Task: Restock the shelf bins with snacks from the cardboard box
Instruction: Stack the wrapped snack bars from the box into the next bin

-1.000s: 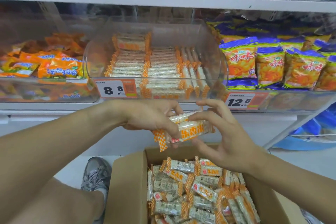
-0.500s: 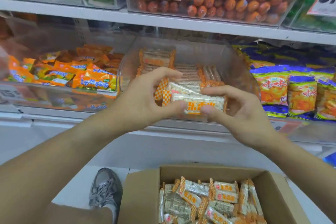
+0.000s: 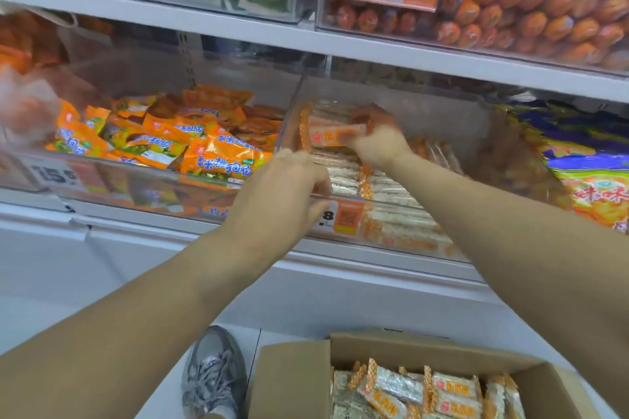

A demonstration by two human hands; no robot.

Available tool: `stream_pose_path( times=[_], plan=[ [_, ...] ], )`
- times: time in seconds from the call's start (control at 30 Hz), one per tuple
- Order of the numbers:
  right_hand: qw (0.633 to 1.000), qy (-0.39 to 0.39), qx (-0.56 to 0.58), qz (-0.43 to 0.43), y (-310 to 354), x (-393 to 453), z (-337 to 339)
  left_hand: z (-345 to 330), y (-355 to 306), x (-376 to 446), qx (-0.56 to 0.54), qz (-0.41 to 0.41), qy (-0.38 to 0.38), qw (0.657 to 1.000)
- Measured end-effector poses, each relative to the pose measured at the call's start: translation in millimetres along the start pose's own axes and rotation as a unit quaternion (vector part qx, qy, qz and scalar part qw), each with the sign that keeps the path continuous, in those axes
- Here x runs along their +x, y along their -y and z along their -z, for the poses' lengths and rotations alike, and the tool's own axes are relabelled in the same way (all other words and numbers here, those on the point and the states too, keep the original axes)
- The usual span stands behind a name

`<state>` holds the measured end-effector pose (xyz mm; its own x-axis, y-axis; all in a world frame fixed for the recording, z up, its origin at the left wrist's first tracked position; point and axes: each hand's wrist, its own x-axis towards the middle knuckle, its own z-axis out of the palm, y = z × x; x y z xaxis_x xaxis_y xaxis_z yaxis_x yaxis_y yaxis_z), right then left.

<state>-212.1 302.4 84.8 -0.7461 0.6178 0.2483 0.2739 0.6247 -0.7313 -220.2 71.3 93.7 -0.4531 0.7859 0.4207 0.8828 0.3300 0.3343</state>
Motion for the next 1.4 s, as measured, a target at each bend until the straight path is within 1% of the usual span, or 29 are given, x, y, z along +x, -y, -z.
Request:
stream_pose_path(
  times=[0.07, 0.17, 0.27, 0.33, 0.4, 0.57, 0.67, 0.8, 0.9, 1.07, 1.23, 1.33, 1.4],
  plan=[
    [0.999, -0.011, -0.045, 0.004, -7, 8, -12, -5, 2, 2, -0.006, -0.001, -0.008, 1.000],
    [0.993, -0.006, -0.116, 0.033, -15, 14, -10, -10, 5, 5, -0.012, -0.008, -0.022, 1.000],
    [0.993, -0.011, -0.099, 0.061, -20, 16, -5, -13, 5, 8, -0.010, -0.001, -0.027, 1.000],
    [0.996, -0.034, -0.059, 0.057, -22, 16, -5, -13, 5, 8, -0.018, 0.002, -0.028, 0.999],
    [0.996, -0.046, -0.057, 0.051, -22, 19, -5, -12, 3, 9, -0.020, 0.006, -0.026, 0.999],
    [0.981, -0.040, -0.184, 0.053, -23, 22, -8, -11, 3, 8, -0.022, 0.011, -0.024, 0.999],
    [0.971, -0.034, -0.231, 0.050, -24, 17, -8, -12, 4, 7, -0.020, 0.011, -0.023, 0.999],
    [0.968, -0.007, -0.237, 0.080, -26, 14, -9, -11, 4, 7, -0.023, 0.007, -0.027, 0.999],
    [0.974, 0.005, -0.201, 0.103, -26, 15, -8, -10, 4, 7, -0.019, 0.007, -0.028, 0.999],
    [0.973, -0.025, -0.185, 0.134, -22, 18, -9, -12, 4, 7, -0.014, 0.004, -0.024, 1.000],
    [0.955, -0.052, -0.266, 0.121, -18, 24, -12, -12, 5, 8, 0.001, -0.008, -0.035, 0.999],
    [0.961, -0.029, -0.256, 0.099, -21, 24, -12, -15, 5, 9, 0.008, -0.026, -0.042, 0.999],
    [0.961, -0.021, -0.253, 0.107, -26, 21, -10, -15, 4, 8, 0.004, -0.031, -0.038, 0.999]
  ],
)
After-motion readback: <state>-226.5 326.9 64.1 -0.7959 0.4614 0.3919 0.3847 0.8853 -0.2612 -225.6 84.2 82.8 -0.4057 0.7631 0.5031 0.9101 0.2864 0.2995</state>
